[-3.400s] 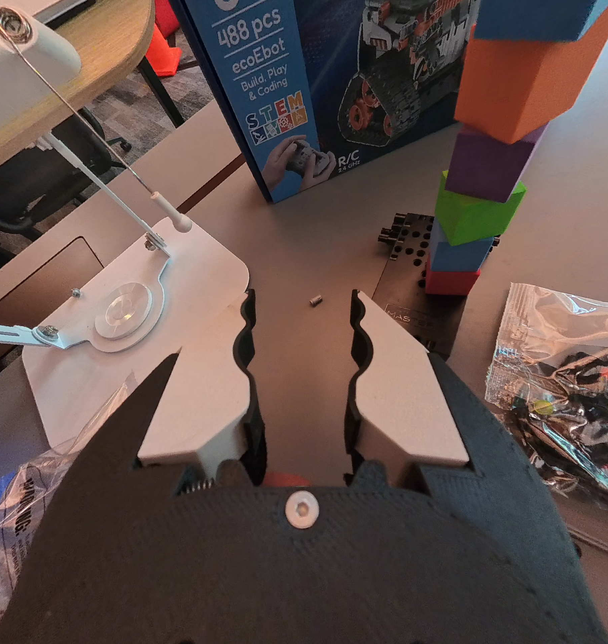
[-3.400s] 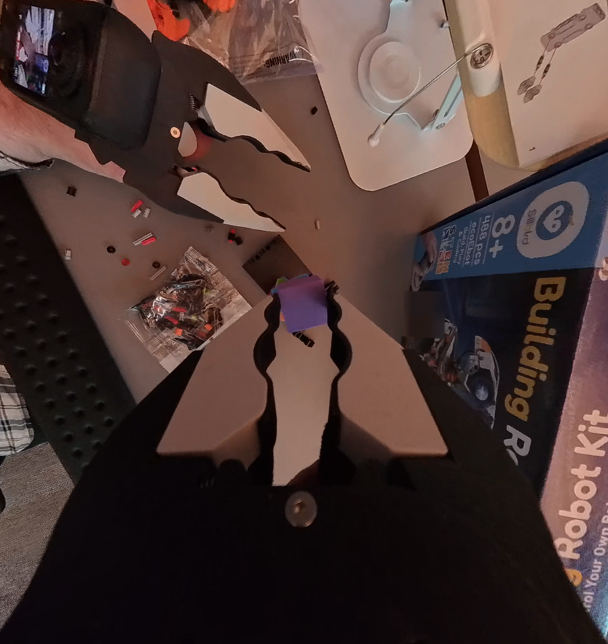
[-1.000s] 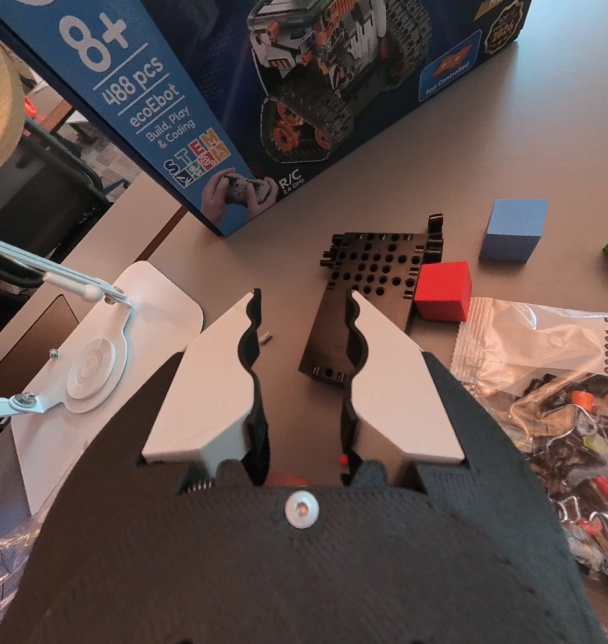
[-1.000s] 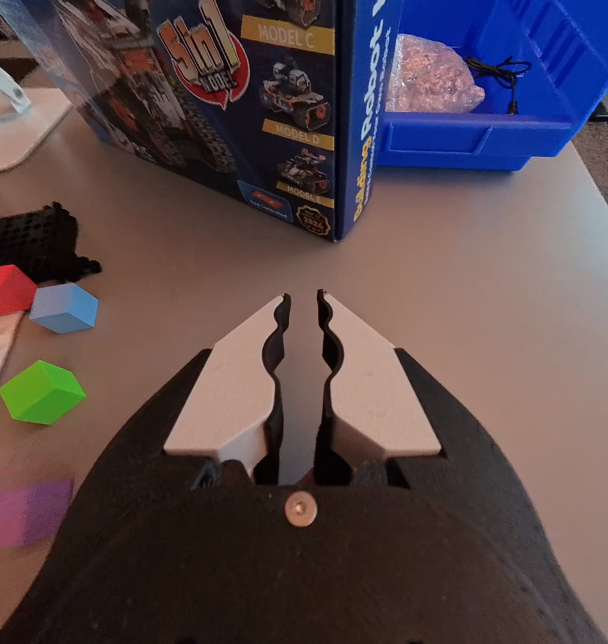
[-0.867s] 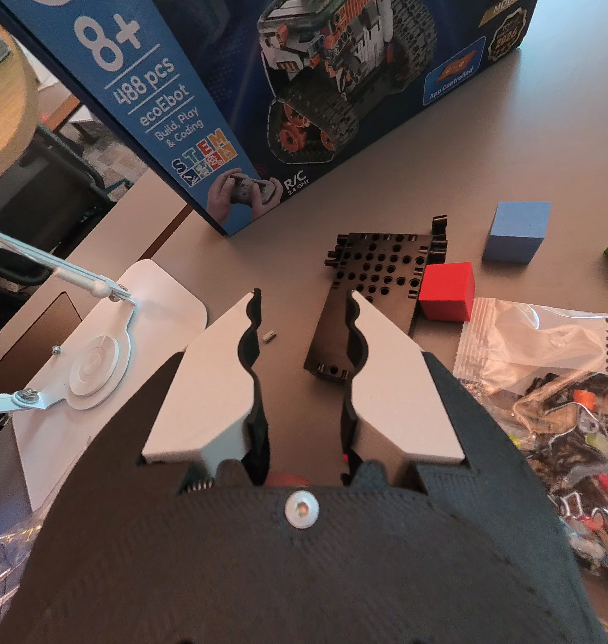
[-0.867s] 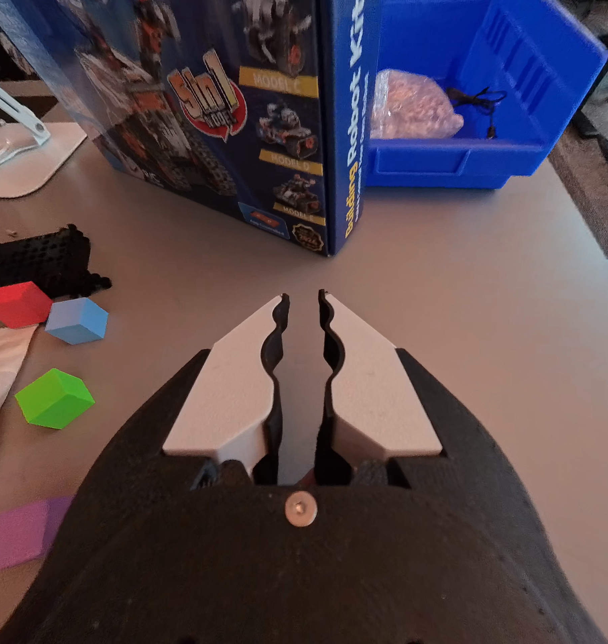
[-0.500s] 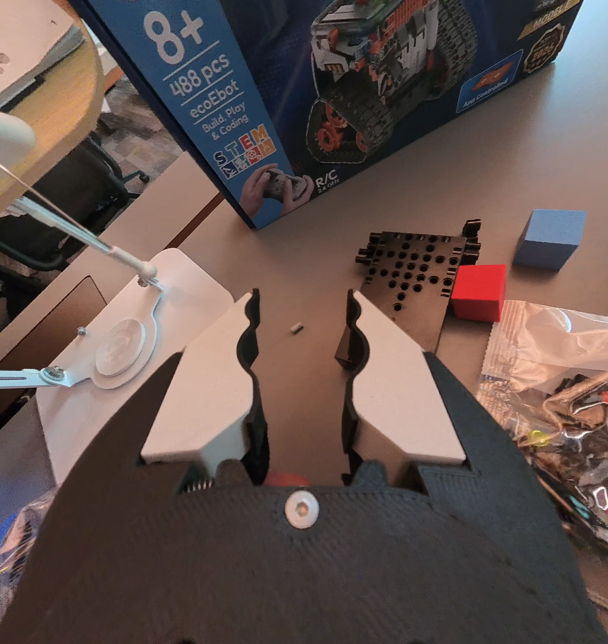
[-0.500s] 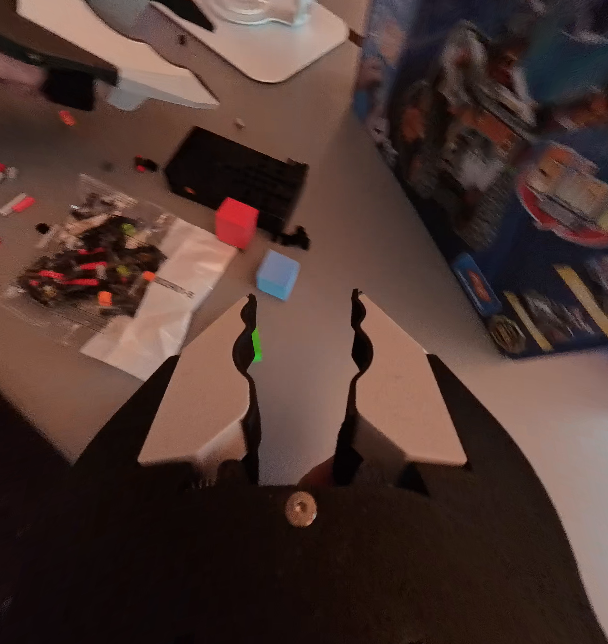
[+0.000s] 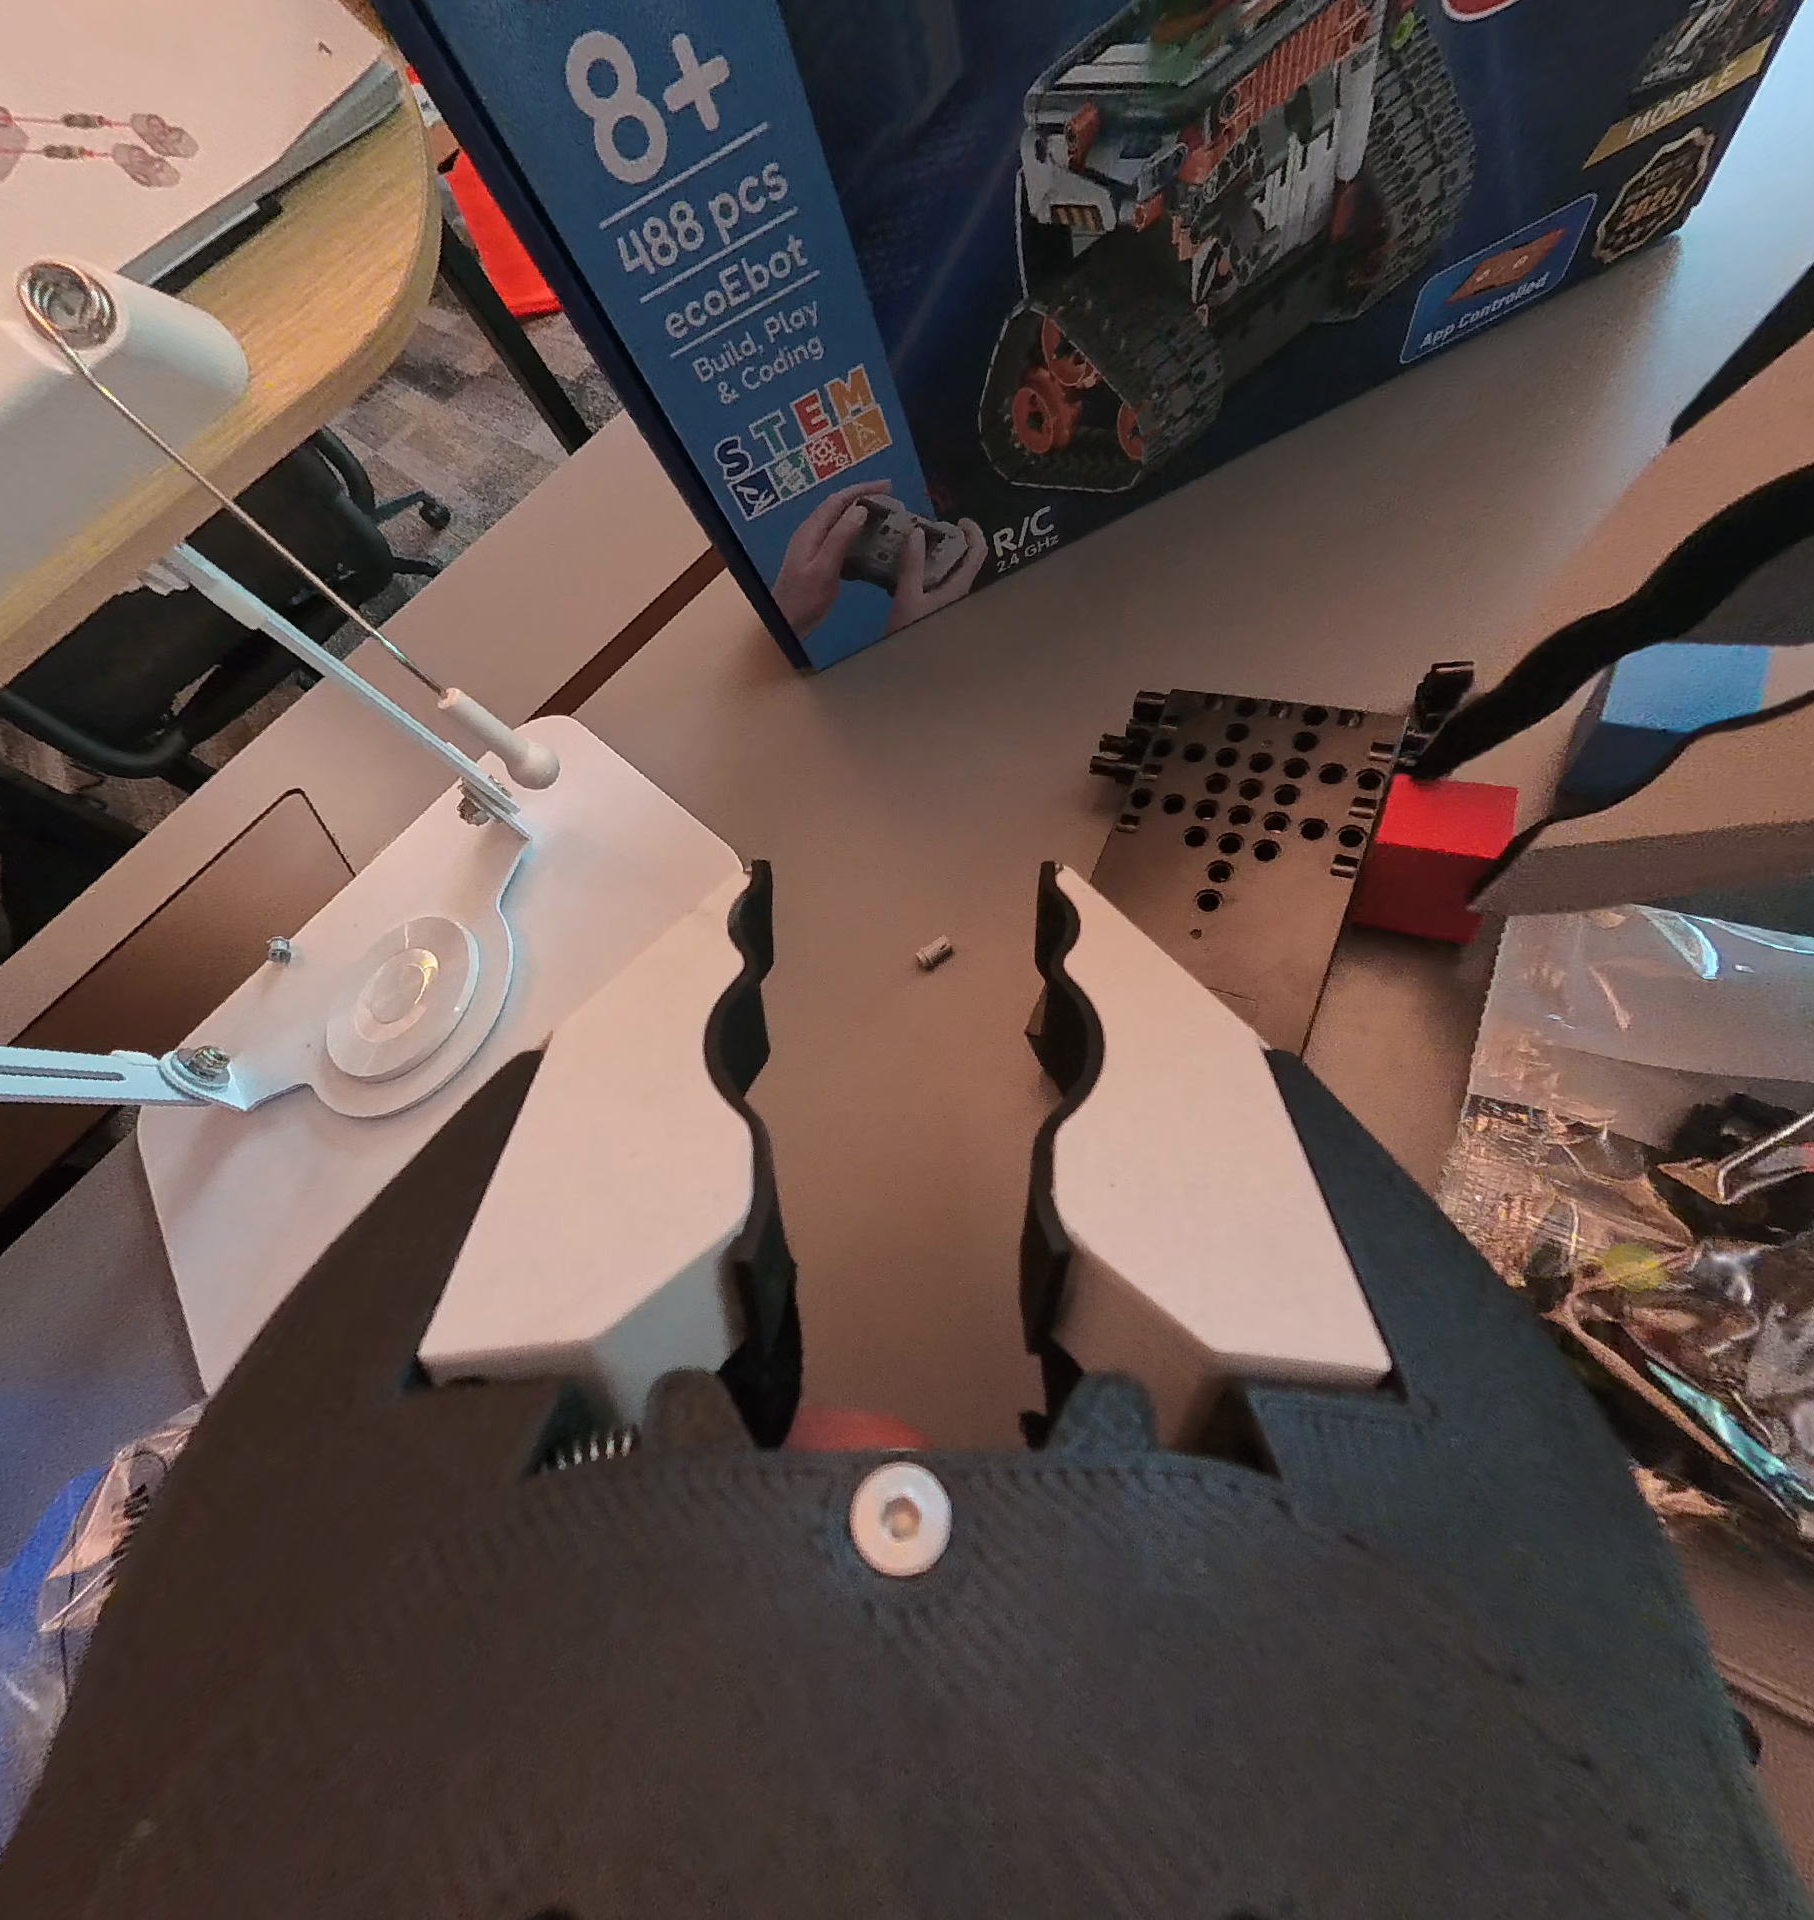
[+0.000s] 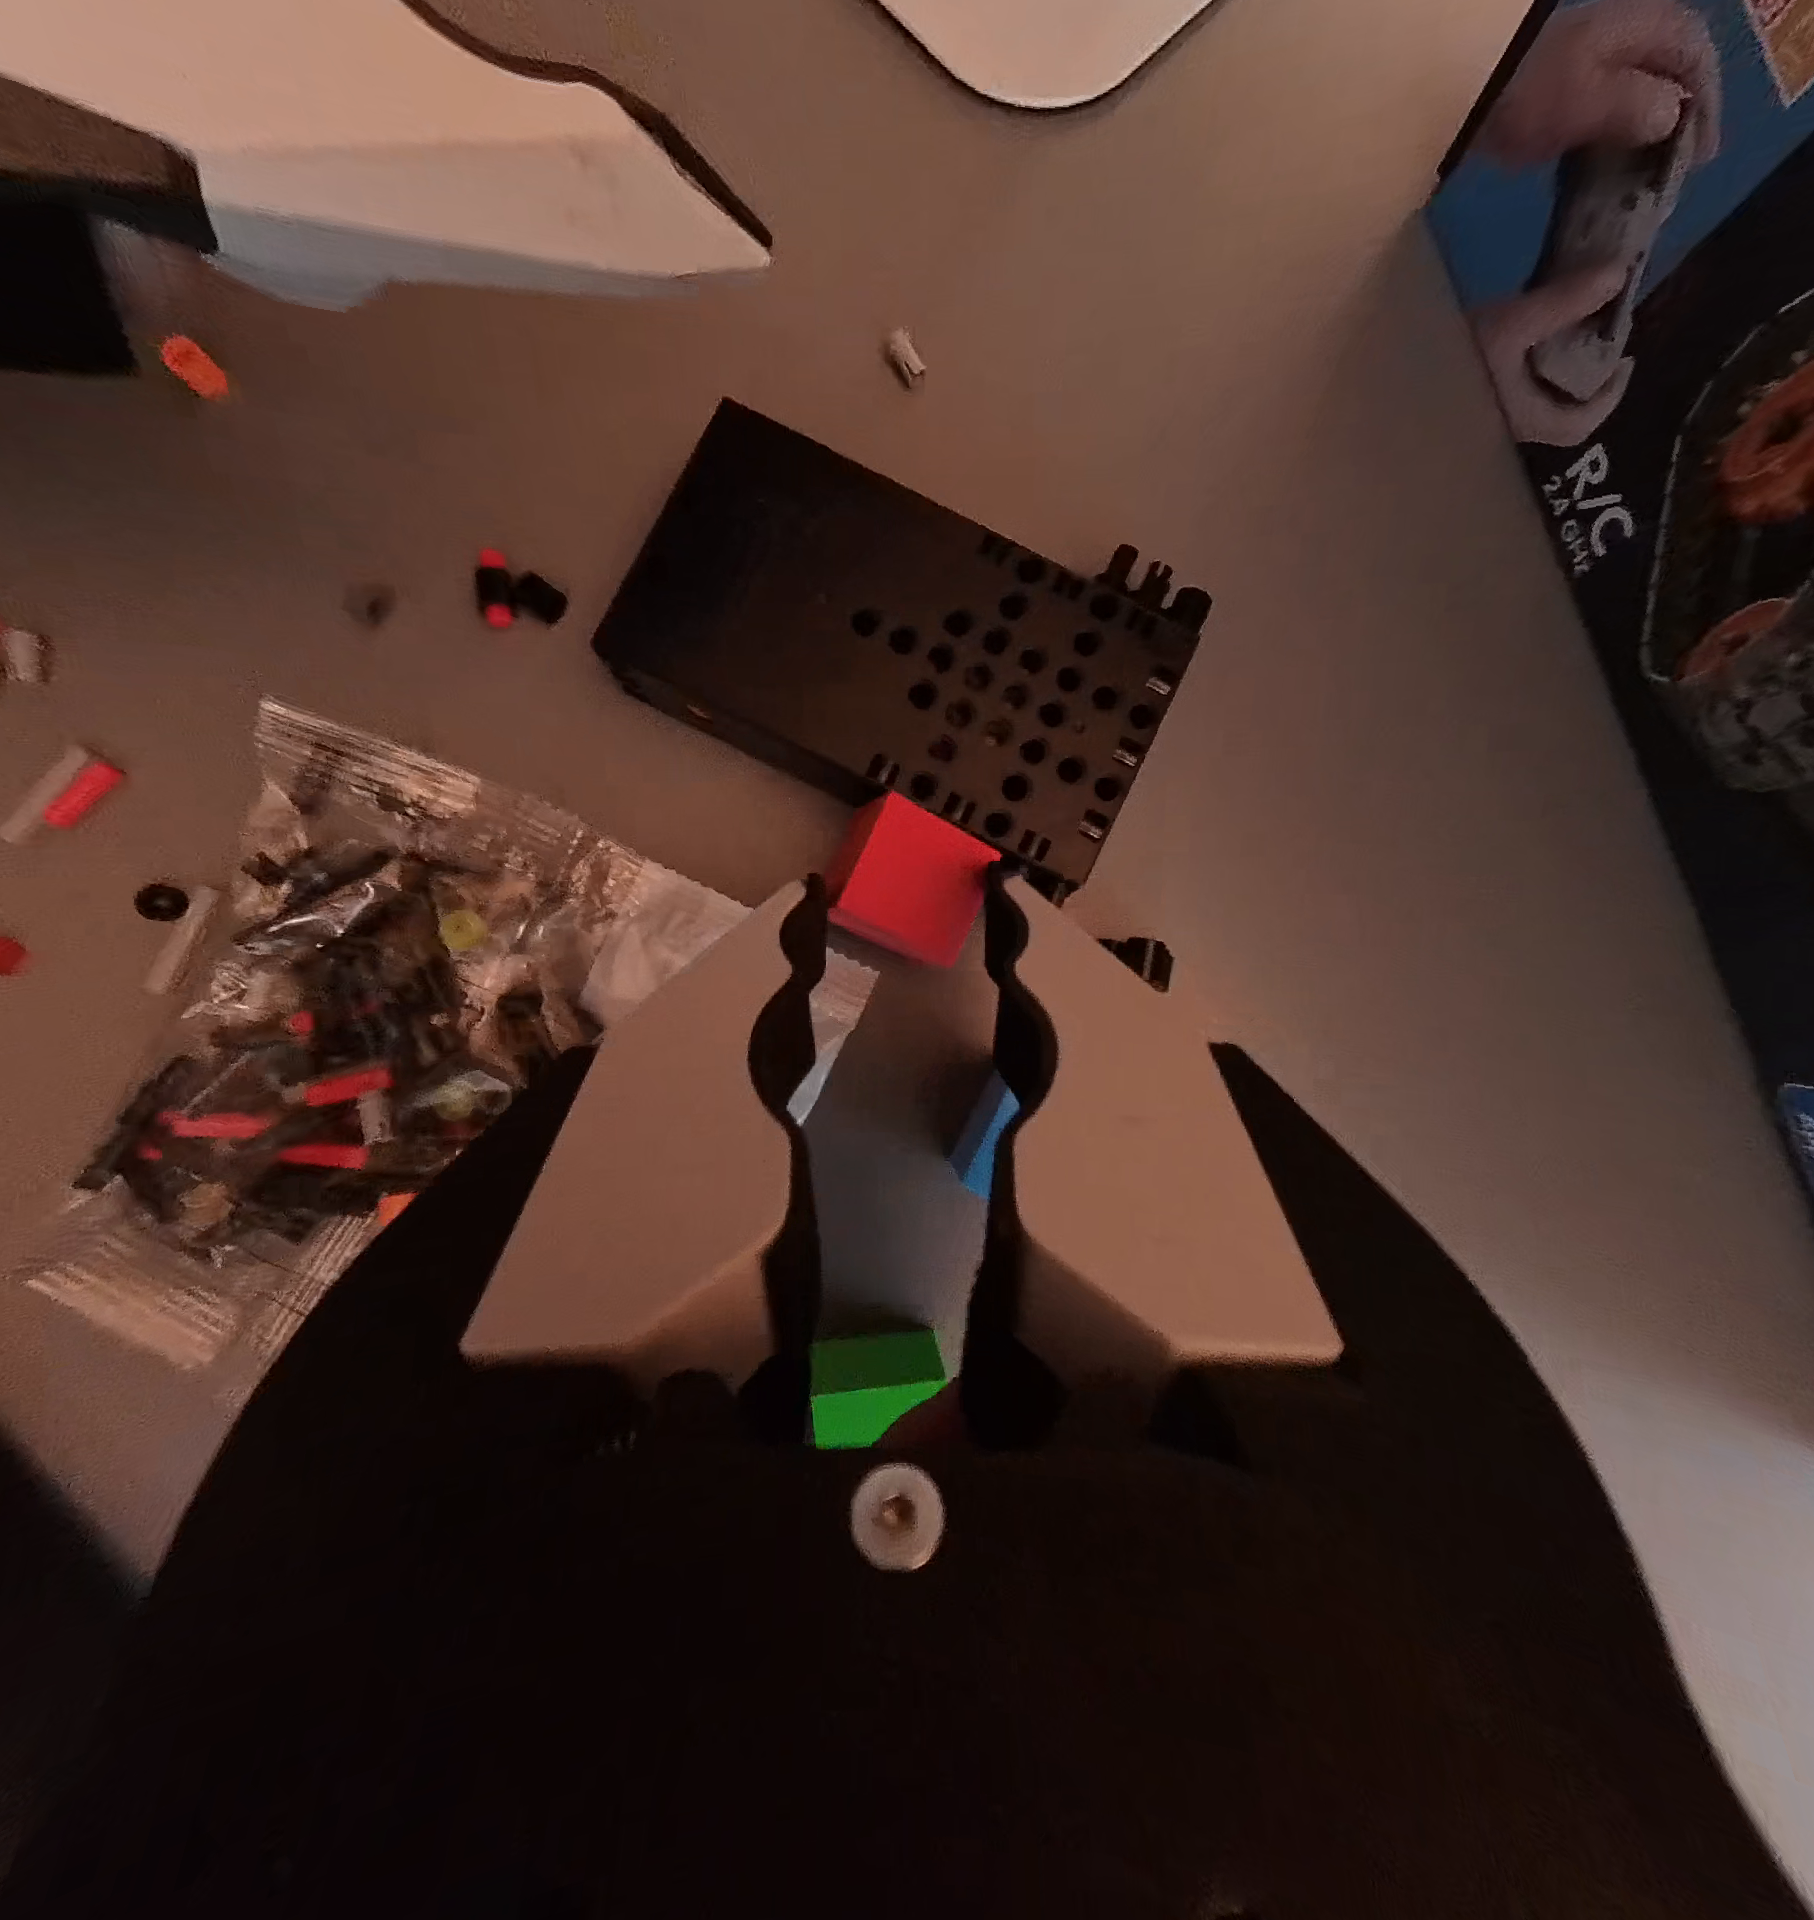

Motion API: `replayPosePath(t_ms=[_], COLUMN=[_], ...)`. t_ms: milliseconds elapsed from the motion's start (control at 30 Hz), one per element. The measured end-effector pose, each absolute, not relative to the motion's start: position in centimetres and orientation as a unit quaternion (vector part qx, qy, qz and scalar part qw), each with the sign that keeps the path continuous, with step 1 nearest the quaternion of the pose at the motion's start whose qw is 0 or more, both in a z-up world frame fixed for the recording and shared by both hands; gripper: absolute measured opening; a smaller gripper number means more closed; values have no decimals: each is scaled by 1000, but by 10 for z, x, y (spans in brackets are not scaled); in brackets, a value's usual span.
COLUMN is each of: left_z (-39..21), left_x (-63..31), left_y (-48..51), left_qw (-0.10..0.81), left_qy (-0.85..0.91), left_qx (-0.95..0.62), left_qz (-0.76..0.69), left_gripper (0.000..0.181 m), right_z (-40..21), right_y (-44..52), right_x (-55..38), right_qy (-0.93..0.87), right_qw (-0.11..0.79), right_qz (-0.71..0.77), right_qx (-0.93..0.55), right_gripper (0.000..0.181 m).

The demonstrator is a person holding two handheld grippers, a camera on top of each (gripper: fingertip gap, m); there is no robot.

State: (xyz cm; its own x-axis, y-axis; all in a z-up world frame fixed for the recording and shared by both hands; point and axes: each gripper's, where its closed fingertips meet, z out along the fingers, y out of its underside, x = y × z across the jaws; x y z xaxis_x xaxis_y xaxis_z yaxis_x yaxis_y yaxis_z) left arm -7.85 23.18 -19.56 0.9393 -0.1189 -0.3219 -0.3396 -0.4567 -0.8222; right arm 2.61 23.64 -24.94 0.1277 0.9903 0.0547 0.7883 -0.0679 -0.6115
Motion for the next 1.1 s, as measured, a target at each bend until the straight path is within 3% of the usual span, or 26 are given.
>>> replayPosePath(t_ms=[467,667,767,833,1100], left_z=[-189,-192,-193,-194,-193], left_x=[-81,-77,-76,-76,-75], left_y=[231,231,230,230,231], left_qw=[511,508,507,506,507], left_qy=[131,137,136,136,137], left_qx=[-842,-844,-844,-845,-844], left_qz=[109,109,109,108,107], left_gripper=[49,49,49,49,48], right_z=[-201,-232,-250,-247,-216], right_y=[185,149,148,151,202], right_x=[41,56,59,61,97], right_qy=[-675,-719,-729,-727,-680], right_qw=[300,257,246,255,296], right_qz=[246,226,197,191,168], right_qx=[-628,-604,-608,-609,-649], right_gripper=[28,28,33,46,44])
